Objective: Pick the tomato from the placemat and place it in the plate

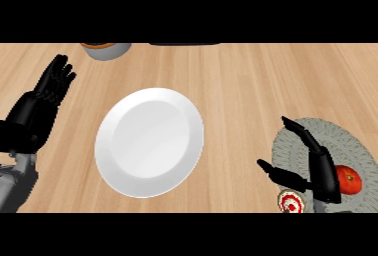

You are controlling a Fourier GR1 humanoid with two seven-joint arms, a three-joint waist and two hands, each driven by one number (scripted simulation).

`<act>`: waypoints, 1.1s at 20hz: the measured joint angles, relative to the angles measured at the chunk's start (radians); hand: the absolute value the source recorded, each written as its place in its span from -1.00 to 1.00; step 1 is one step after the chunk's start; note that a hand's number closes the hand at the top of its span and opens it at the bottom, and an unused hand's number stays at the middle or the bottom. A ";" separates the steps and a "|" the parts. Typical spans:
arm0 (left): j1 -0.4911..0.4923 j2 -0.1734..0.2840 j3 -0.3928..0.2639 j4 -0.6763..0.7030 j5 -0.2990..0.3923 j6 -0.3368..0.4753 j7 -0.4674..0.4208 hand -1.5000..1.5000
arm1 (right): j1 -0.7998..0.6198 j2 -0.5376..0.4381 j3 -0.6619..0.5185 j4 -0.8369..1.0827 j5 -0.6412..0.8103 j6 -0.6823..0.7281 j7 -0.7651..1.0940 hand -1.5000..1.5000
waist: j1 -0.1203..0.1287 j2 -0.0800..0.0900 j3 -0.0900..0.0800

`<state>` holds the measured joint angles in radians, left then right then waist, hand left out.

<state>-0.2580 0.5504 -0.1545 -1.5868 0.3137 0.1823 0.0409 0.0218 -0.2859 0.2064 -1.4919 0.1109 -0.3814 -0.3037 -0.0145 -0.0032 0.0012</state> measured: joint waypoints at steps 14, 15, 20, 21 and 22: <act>-0.001 -0.032 0.012 -0.014 -0.041 -0.010 0.019 0.00 | 0.107 -0.393 -0.084 -0.350 0.193 0.180 0.577 -1.00 | -0.001 -0.001 -0.007; -0.003 -0.032 0.012 -0.021 -0.041 -0.009 0.026 0.00 | 0.110 -0.427 -0.084 -0.365 0.194 0.221 0.633 -1.00 | 0.001 -0.001 -0.007; 0.000 -0.033 0.013 -0.035 -0.040 -0.020 0.037 0.00 | 0.106 -0.551 -0.063 -0.442 0.149 0.436 0.892 -1.00 | 0.012 0.001 -0.006; 0.002 -0.036 0.017 -0.027 -0.038 -0.024 0.029 0.00 | 0.097 -0.559 -0.050 -0.454 0.140 0.470 0.943 -1.00 | 0.014 0.002 -0.006; 0.000 -0.038 0.020 -0.019 -0.041 -0.029 0.020 0.00 | 0.079 -0.565 -0.043 -0.467 0.122 0.507 0.996 -1.00 | 0.016 0.003 -0.005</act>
<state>-0.2579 0.5126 -0.1345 -1.6055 0.2730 0.1535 0.0609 0.1004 -0.8511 0.1630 -1.9593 0.2329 0.1256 0.6918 0.0018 -0.0001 -0.0042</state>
